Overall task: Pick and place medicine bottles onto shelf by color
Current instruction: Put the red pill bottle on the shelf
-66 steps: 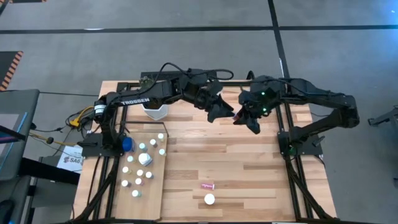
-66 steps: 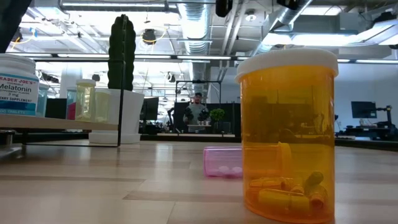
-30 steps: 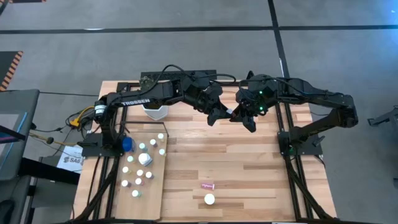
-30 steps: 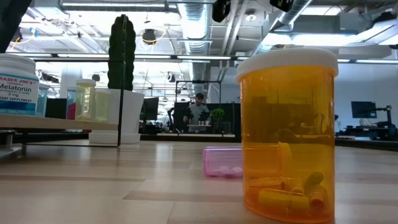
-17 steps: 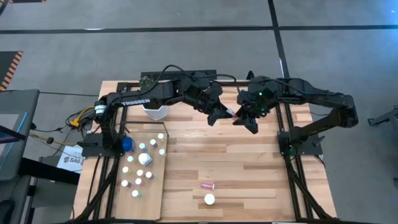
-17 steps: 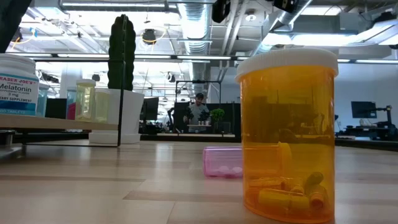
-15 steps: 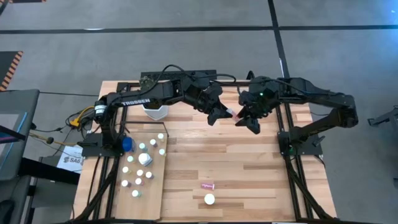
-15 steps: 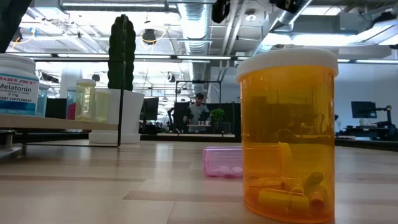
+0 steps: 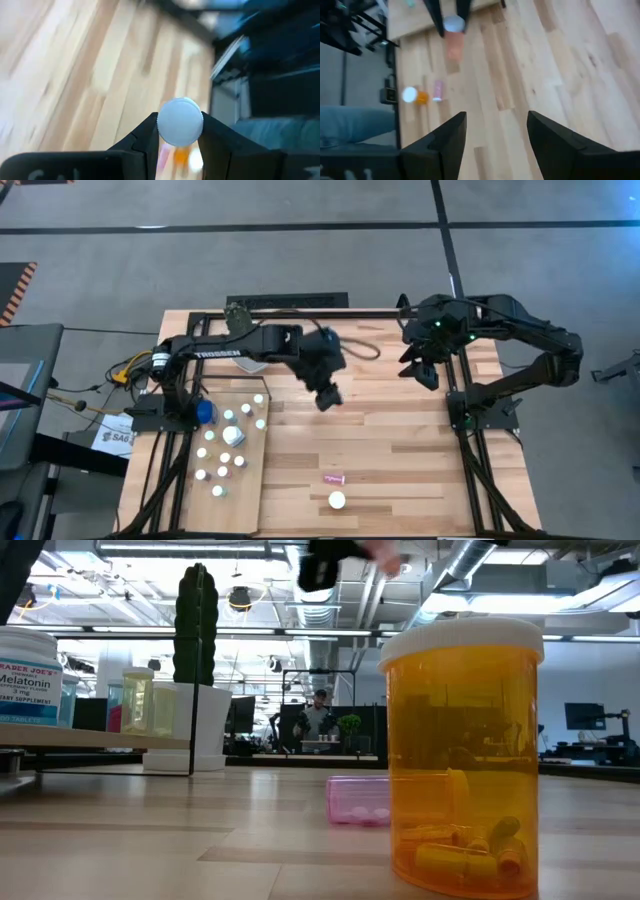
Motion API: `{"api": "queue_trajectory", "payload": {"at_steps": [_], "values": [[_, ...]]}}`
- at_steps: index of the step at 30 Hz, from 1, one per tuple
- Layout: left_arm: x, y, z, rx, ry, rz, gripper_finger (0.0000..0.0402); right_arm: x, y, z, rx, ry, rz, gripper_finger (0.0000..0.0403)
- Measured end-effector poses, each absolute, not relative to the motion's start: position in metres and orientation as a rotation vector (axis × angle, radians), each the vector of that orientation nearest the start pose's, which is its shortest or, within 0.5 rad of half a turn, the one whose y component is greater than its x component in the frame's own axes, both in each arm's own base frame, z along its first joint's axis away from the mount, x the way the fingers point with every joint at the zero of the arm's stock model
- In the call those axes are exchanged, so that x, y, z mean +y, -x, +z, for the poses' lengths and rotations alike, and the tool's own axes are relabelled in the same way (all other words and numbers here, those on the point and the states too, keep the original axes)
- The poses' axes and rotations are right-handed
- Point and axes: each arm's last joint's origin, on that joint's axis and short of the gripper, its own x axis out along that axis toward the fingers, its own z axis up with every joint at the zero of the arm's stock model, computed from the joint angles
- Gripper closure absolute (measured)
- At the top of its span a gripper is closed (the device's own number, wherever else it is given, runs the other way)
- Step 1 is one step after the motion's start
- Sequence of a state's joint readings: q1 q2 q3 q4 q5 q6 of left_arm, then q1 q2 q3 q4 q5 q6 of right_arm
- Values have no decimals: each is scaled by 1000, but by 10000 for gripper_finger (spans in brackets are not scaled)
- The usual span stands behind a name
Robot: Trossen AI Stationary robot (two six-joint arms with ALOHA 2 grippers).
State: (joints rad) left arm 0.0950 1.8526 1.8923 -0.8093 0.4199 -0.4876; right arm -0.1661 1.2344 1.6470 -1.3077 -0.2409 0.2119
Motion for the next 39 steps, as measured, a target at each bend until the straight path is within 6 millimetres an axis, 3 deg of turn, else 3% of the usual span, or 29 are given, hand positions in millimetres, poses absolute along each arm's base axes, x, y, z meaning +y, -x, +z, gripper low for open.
{"api": "queue_trajectory", "payload": {"at_steps": [7,23,27,34,39], "values": [[-6,-384,344,1084,662,55,305,-28,-187,426,954,-287,-115,177],[-81,-330,339,1388,603,502,304,-29,-190,426,947,-148,-68,177],[-104,-315,340,1418,588,557,304,-29,-191,427,934,-141,-65,179],[-140,-292,348,1311,560,595,304,-30,-196,427,912,-172,-82,179],[-151,-264,339,1304,577,677,304,-31,-201,426,899,-217,-104,179]]}}
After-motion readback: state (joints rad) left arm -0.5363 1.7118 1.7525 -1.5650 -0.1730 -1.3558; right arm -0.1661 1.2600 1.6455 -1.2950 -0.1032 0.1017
